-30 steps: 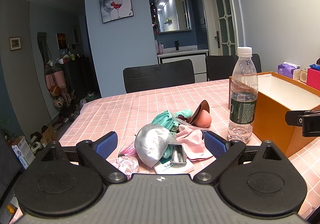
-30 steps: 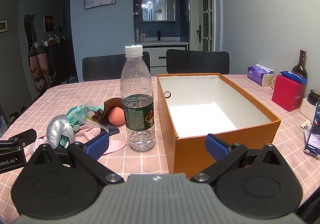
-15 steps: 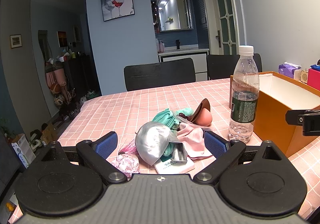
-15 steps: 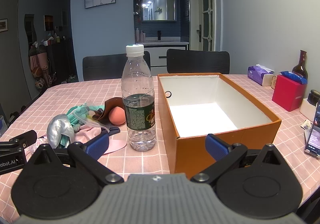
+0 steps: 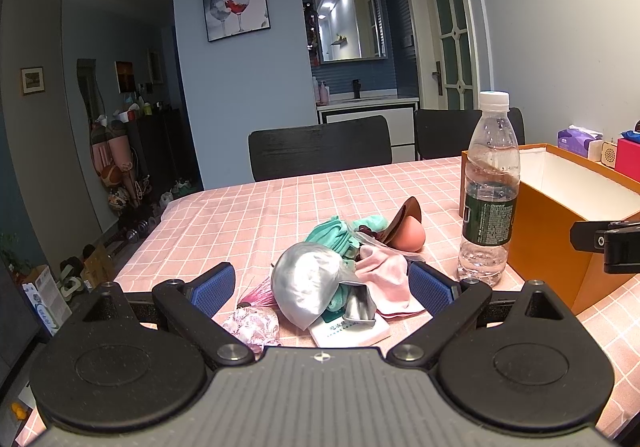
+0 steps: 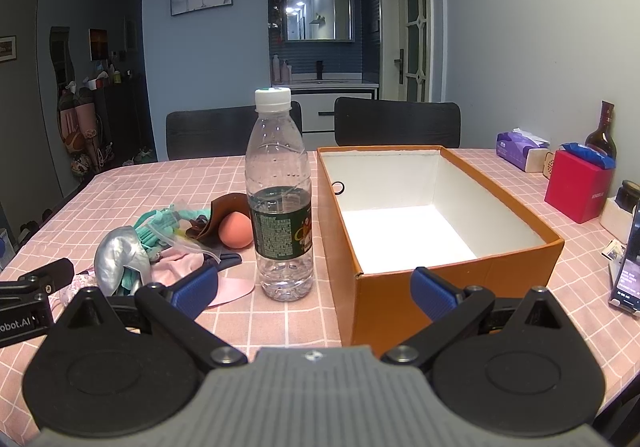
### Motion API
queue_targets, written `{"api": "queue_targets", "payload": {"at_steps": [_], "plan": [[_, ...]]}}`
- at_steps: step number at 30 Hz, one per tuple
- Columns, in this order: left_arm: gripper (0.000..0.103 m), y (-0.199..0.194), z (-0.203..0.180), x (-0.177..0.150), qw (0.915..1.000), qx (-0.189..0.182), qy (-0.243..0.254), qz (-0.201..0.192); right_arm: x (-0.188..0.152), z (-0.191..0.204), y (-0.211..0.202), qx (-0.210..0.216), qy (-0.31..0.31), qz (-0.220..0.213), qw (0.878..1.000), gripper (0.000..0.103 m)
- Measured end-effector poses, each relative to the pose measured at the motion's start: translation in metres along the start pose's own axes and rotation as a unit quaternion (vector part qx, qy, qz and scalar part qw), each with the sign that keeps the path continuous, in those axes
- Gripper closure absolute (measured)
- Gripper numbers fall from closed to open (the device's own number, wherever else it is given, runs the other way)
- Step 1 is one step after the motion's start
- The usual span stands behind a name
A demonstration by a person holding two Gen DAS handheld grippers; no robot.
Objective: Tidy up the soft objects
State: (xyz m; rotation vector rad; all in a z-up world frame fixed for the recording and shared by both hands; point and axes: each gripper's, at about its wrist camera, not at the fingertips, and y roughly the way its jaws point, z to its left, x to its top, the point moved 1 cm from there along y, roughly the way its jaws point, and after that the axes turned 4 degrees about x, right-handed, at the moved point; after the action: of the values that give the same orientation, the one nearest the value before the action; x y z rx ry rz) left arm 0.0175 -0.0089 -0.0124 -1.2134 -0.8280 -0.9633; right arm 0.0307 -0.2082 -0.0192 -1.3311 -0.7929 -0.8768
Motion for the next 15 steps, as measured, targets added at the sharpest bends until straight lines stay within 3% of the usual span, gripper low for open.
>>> {"api": "queue_targets", "payload": {"at_steps": [15], "plan": [[0.000, 0.0010, 0.0014, -0.0006, 1.0000, 0.000, -0.001, 0.000, 0.0001, 0.0015, -0.0005, 0.001, -0.001, 0.001, 1.000, 0.003]]}}
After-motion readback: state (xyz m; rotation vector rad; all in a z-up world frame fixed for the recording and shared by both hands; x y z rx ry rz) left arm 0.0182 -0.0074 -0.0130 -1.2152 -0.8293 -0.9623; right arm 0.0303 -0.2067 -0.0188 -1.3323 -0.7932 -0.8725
